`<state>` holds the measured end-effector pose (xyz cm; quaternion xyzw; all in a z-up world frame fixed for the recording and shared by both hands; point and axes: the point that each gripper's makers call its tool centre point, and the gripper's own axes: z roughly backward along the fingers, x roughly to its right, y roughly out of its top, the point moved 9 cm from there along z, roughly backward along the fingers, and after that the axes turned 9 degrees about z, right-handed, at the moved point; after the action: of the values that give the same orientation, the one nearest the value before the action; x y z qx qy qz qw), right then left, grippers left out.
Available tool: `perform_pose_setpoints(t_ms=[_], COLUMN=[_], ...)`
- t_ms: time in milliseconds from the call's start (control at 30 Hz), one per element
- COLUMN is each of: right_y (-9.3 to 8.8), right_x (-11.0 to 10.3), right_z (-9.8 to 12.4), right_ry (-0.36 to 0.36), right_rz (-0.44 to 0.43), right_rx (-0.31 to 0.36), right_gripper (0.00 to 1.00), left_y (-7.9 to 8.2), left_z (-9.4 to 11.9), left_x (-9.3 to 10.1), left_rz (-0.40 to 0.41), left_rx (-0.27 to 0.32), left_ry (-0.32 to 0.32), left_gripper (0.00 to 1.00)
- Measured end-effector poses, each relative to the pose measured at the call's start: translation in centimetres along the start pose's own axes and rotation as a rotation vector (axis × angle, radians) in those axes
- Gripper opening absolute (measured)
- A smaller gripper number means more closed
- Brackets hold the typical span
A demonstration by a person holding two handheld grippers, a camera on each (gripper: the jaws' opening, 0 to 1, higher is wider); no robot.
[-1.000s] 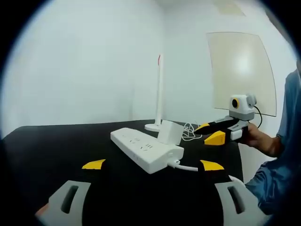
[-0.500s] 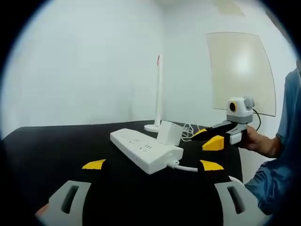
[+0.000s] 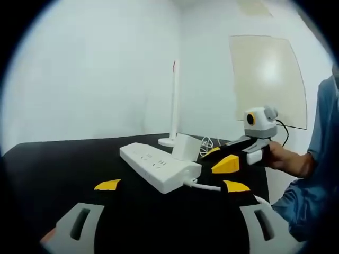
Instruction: Insert the desk lamp plug into the socket, turn on the power strip switch, turn on the lamp switch, then turn off the lamp switch, turn off the power strip switch, and remove the plug from the socket.
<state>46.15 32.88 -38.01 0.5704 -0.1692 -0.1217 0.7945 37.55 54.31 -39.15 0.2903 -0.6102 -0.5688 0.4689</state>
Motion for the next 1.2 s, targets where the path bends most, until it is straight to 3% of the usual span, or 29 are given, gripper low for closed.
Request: perform_pose_setpoints(t_ms=[433, 733, 1200], right_y=[0.0, -0.5, -1.0], right_x=[-0.2, 0.4, 0.4], right_z=[-1.5, -2.0, -2.9], right_ry=[-0.025, -0.047, -0.093], right_rz=[-0.037, -0.125, -0.202], right_rx=[-0.04, -0.002, 0.001], right_gripper=[0.43, 0.44, 0.43], left_y=[-0.3, 0.1, 0.0], left_z=[-0.2, -0.2, -0.6], left_x=[0.2, -0.3, -0.6], left_rz=[0.003, 0.018, 0.012], left_rx=[-0.026, -0.005, -0.029], left_ry=[-0.016, -0.026, -0.016], left_gripper=[0.66, 0.64, 0.61])
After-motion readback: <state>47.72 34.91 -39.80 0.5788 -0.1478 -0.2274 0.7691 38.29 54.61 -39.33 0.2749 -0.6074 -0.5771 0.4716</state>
